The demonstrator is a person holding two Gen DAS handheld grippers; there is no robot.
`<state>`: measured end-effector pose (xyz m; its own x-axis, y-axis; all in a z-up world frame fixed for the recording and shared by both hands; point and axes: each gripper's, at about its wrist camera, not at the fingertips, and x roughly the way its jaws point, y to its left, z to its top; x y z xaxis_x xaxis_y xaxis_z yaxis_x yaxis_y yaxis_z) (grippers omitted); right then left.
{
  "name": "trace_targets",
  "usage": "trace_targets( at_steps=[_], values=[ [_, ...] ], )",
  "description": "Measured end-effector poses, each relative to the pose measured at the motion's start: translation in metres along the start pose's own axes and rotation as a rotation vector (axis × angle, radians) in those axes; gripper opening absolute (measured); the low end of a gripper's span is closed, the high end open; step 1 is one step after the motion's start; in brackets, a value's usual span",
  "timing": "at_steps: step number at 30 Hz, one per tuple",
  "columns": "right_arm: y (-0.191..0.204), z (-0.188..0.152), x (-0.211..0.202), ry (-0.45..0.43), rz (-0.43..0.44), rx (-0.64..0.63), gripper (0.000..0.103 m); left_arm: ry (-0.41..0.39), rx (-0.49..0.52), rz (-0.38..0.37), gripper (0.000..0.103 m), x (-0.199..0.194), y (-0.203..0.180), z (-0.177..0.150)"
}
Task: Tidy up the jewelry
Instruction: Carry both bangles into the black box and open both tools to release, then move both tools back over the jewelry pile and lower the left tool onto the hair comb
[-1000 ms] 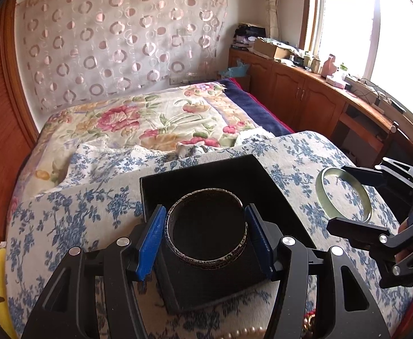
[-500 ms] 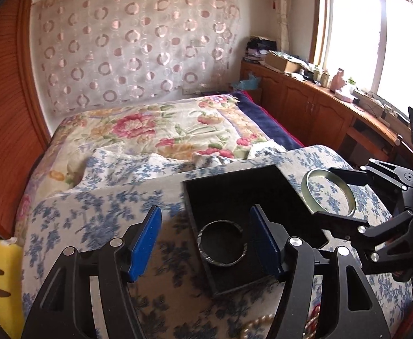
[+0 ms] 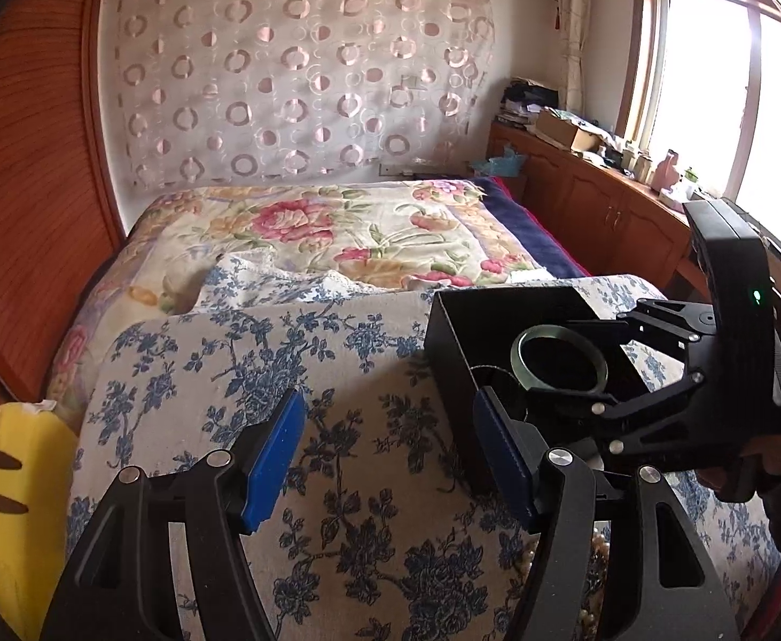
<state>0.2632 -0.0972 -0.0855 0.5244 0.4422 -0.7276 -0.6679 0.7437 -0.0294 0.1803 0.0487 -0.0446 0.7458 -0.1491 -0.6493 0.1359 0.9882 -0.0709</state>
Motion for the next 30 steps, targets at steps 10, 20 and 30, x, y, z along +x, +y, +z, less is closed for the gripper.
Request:
trace_targets(
  at_steps=[10,20,30],
  values=[
    [0.001,0.001,-0.003,0.012,-0.028,-0.001,0.078,0.017,0.015,-0.012,0.067,-0.004,-0.01,-0.017],
    [-0.006,-0.007,-0.043,-0.074,-0.056,0.054,0.086,0.026,0.022,-0.021,0.067,-0.021,-0.02,-0.036],
    [0.013,-0.073,-0.107,-0.154,-0.091,0.102,0.086,0.048,0.05,-0.037,0.073,-0.038,-0.043,-0.071]
  ],
)
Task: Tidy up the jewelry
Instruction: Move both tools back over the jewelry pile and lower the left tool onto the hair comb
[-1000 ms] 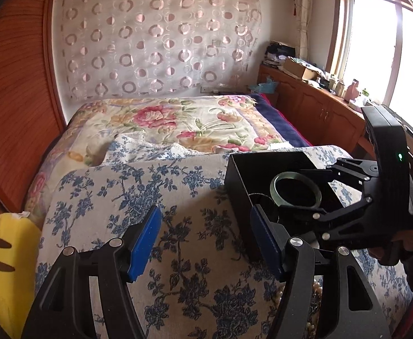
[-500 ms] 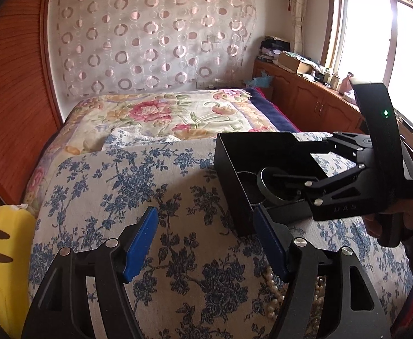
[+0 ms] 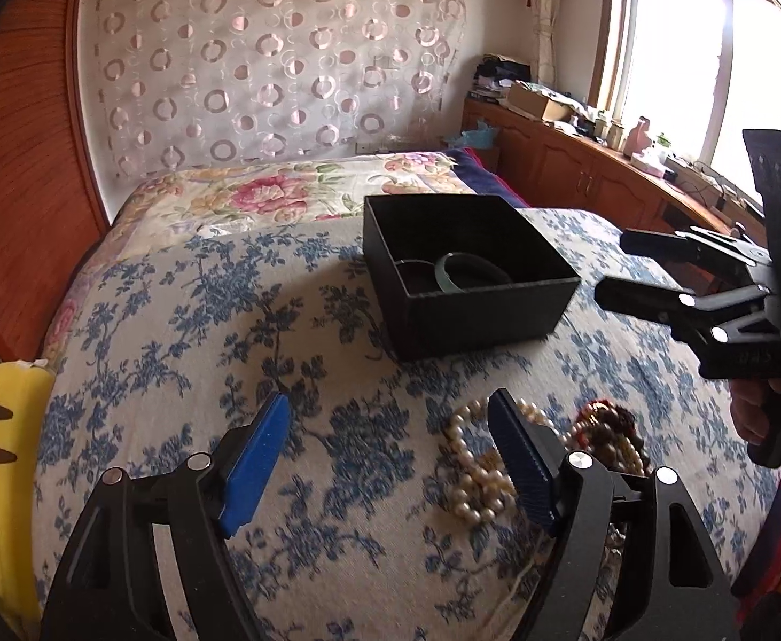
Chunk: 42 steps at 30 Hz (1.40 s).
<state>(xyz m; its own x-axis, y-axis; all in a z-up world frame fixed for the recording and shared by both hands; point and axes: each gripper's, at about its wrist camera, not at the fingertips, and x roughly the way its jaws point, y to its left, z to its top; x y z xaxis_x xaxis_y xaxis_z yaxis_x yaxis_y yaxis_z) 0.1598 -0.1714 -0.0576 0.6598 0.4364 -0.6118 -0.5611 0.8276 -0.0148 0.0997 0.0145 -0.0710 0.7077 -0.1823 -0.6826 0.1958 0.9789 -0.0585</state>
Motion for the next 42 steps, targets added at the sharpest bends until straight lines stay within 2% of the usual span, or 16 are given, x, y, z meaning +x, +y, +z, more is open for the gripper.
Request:
trace_targets(
  at_steps=[4,7,10,13,19,24,31,32,36,40,42],
  values=[
    [0.005,-0.036,-0.018,0.008,-0.005,0.05,0.081,0.001,0.008,-0.006,0.077,-0.008,-0.011,-0.01],
    [0.01,-0.06,-0.025,0.021,-0.022,0.068,0.074,0.005,0.024,-0.003,0.079,-0.012,-0.02,-0.018],
    [0.014,-0.079,-0.035,0.009,-0.052,0.069,0.073,-0.001,0.036,0.007,0.084,-0.017,-0.027,-0.023],
    [0.016,-0.091,-0.043,0.022,-0.047,0.095,0.073,-0.002,0.046,0.005,0.086,-0.021,-0.033,-0.029],
    [0.022,-0.104,-0.052,0.057,-0.015,0.122,0.073,0.054,0.088,-0.027,0.086,-0.016,-0.052,-0.044],
    [0.028,-0.115,-0.048,0.095,-0.045,0.085,0.073,0.089,0.14,-0.059,0.086,-0.01,-0.07,-0.051],
    [0.024,-0.12,-0.053,0.066,-0.039,0.122,0.073,0.122,0.18,-0.073,0.086,-0.002,-0.085,-0.055],
    [0.023,-0.12,-0.053,0.068,-0.039,0.124,0.073,0.123,0.184,-0.077,0.086,-0.002,-0.086,-0.055],
    [0.02,-0.122,-0.052,0.078,-0.036,0.146,0.073,0.131,0.195,-0.094,0.069,-0.001,-0.09,-0.054],
    [0.024,-0.13,-0.046,0.104,-0.048,0.137,0.073,0.128,0.214,-0.101,0.068,0.001,-0.095,-0.054],
    [0.027,-0.13,-0.05,0.079,-0.059,0.125,0.073,0.128,0.221,-0.105,0.068,0.001,-0.098,-0.054]
  ],
)
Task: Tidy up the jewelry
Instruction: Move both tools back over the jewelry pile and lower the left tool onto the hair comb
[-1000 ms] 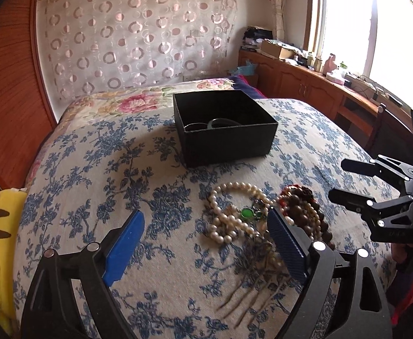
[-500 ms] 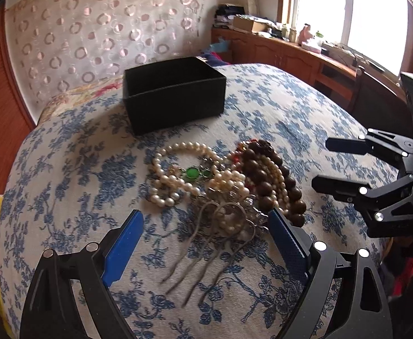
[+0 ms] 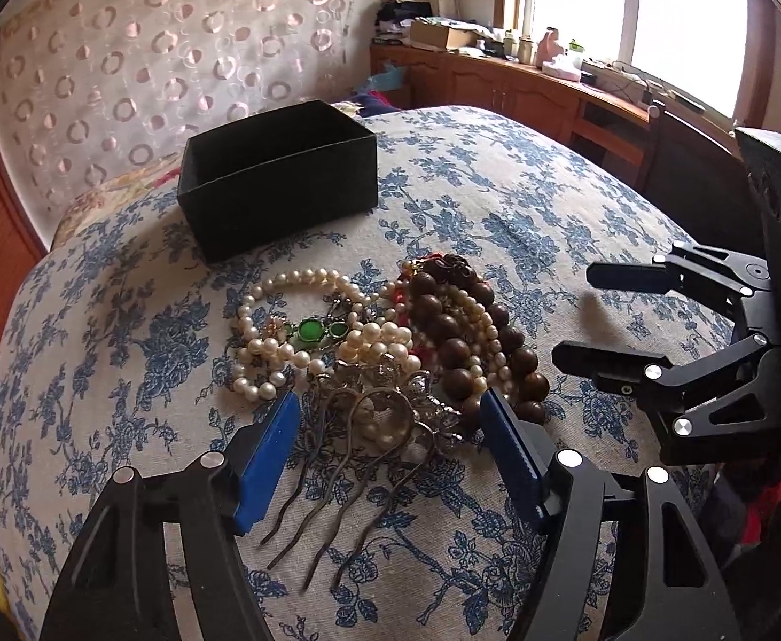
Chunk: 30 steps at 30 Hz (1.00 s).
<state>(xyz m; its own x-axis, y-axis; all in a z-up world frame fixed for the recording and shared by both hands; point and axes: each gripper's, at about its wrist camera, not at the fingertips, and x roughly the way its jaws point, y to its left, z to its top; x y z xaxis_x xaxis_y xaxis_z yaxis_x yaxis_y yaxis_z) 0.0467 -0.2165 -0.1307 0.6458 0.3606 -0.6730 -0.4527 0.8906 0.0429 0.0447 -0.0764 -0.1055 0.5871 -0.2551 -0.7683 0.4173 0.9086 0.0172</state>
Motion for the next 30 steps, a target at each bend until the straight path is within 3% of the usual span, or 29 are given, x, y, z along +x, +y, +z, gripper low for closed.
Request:
trace_targets(
  at_steps=[7,12,15,22,25,27,30],
  values=[
    [0.002,0.0,0.003,0.007,-0.007,-0.011,0.073,-0.001,0.023,0.007,0.067,0.001,-0.003,0.0],
    [0.003,0.001,0.005,0.013,-0.009,-0.014,0.073,-0.018,0.032,-0.024,0.03,-0.004,-0.005,-0.001],
    [0.003,0.001,0.006,0.018,-0.009,-0.015,0.073,-0.009,0.024,-0.013,0.02,-0.006,-0.002,-0.001],
    [0.003,0.001,0.008,0.024,-0.007,-0.013,0.073,-0.02,0.008,0.007,0.02,-0.012,0.007,-0.005],
    [0.003,0.0,0.008,0.025,-0.005,-0.014,0.073,-0.039,-0.006,0.022,0.032,-0.019,0.013,-0.005],
    [0.003,0.0,0.009,0.026,-0.004,-0.014,0.073,-0.054,-0.018,0.04,0.048,-0.023,0.019,-0.004],
    [0.003,0.0,0.009,0.028,-0.003,-0.014,0.073,-0.048,-0.015,0.028,0.056,-0.023,0.027,-0.002]
  ],
)
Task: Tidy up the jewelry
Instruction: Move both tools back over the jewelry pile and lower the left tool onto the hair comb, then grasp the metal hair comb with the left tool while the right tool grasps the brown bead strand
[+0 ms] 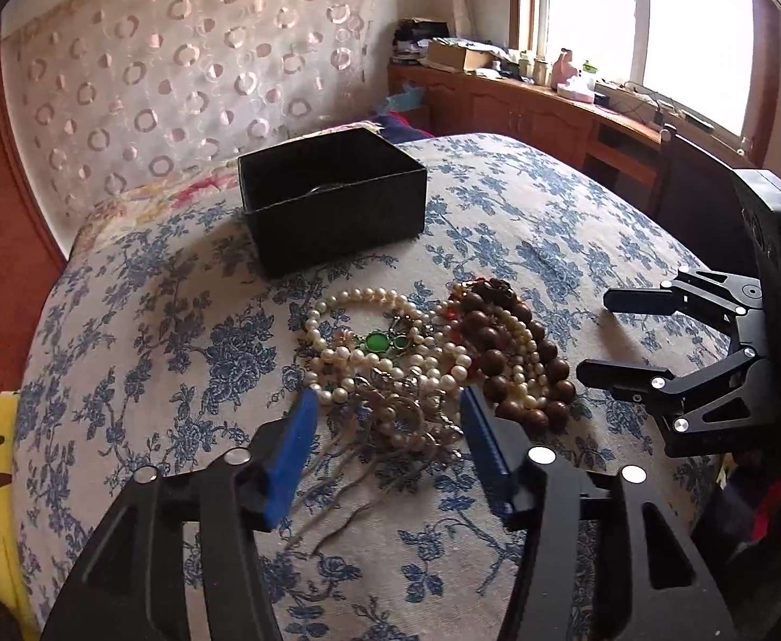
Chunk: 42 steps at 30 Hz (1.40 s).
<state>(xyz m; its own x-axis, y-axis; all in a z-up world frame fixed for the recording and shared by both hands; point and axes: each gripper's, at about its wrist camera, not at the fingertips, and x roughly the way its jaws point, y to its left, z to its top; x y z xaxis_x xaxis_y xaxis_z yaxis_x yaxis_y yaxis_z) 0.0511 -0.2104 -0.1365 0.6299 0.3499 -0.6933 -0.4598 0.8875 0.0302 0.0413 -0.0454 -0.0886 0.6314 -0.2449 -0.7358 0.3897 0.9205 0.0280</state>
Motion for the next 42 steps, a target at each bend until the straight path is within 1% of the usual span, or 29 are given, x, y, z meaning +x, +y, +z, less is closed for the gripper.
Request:
trace_targets(
  at_steps=[2,6,9,12,13,15,17,19,20,23,25,34,42],
  values=[
    [0.0,0.0,0.0,0.0,0.0,-0.001,0.073,0.021,0.04,-0.011,0.061,0.005,-0.001,0.0],
    [0.0,0.0,0.0,0.002,0.003,-0.001,0.074,0.084,0.095,-0.013,0.062,0.022,-0.006,-0.002],
    [0.0,0.0,0.0,0.002,0.006,-0.001,0.074,0.105,0.098,-0.009,0.063,0.028,-0.005,-0.004],
    [-0.001,0.0,0.0,0.002,0.006,-0.001,0.075,0.104,0.065,-0.031,0.063,0.029,0.001,-0.004],
    [-0.001,0.0,0.0,0.002,0.007,-0.001,0.075,0.102,0.055,-0.04,0.061,0.029,0.003,-0.004],
    [0.0,0.0,0.0,0.003,0.006,-0.001,0.075,0.092,0.054,-0.054,0.054,0.028,0.003,-0.005],
    [0.0,0.0,0.0,0.004,0.005,-0.004,0.075,0.083,0.061,-0.044,0.053,0.026,0.001,-0.006],
    [0.0,0.0,0.0,0.004,0.003,-0.006,0.075,0.069,0.046,-0.042,0.05,0.023,0.001,-0.007],
    [0.0,0.0,0.0,0.004,0.004,-0.005,0.076,0.059,0.04,-0.046,0.04,0.02,0.0,-0.007],
    [0.0,0.002,-0.001,0.003,0.001,-0.005,0.076,0.049,0.016,-0.041,0.04,0.016,0.003,-0.007],
    [0.0,0.003,-0.002,0.006,0.015,0.002,0.076,0.052,0.006,-0.046,0.04,0.017,0.005,-0.01],
    [0.009,0.006,-0.002,0.005,0.015,-0.019,0.076,0.04,-0.018,-0.051,0.04,0.013,0.013,-0.011],
    [0.01,0.02,-0.009,-0.02,0.032,-0.03,0.076,-0.006,-0.028,-0.057,0.04,-0.004,0.011,-0.006]
  ],
)
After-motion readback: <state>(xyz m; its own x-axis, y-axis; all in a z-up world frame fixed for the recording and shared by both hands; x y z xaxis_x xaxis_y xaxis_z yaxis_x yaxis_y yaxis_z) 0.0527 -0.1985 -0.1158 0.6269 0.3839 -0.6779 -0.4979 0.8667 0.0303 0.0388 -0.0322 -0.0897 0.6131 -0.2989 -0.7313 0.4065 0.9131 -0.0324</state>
